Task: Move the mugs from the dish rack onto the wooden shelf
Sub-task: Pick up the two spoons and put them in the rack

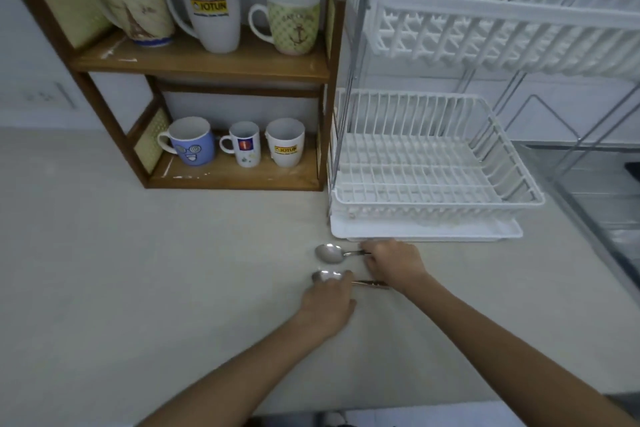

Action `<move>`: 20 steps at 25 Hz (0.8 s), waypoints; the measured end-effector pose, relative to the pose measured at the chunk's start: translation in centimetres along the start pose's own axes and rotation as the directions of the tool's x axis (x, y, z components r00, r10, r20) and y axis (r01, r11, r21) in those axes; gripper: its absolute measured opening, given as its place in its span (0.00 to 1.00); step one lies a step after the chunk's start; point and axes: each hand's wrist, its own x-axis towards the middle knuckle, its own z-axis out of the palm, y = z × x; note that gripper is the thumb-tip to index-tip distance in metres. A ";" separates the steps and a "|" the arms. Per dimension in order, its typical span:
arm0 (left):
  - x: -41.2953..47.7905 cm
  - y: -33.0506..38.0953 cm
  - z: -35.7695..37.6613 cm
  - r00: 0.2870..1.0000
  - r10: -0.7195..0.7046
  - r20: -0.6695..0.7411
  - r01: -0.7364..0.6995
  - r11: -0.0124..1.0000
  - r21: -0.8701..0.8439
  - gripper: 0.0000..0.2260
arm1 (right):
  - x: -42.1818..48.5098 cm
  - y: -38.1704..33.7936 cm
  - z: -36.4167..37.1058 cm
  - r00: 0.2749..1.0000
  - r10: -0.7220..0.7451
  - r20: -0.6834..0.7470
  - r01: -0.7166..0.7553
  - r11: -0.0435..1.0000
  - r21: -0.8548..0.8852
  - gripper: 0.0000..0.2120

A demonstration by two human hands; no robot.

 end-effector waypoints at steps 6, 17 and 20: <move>-2.2 -1.5 0.1 0.965 -0.251 -0.077 0.256 0.966 0.050 0.14 | 0.0 -0.6 -0.3 0.985 -0.142 0.102 0.135 0.989 0.067 0.07; -3.0 -5.2 -11.0 0.942 -0.092 0.323 0.281 0.743 -0.608 0.08 | 0.5 3.3 -11.1 0.751 -0.580 0.315 0.316 0.735 0.599 0.04; -1.5 -2.7 -15.5 0.960 0.099 0.260 0.154 0.590 -0.793 0.09 | 2.5 7.5 -14.9 0.849 -0.507 0.146 0.246 0.624 0.741 0.07</move>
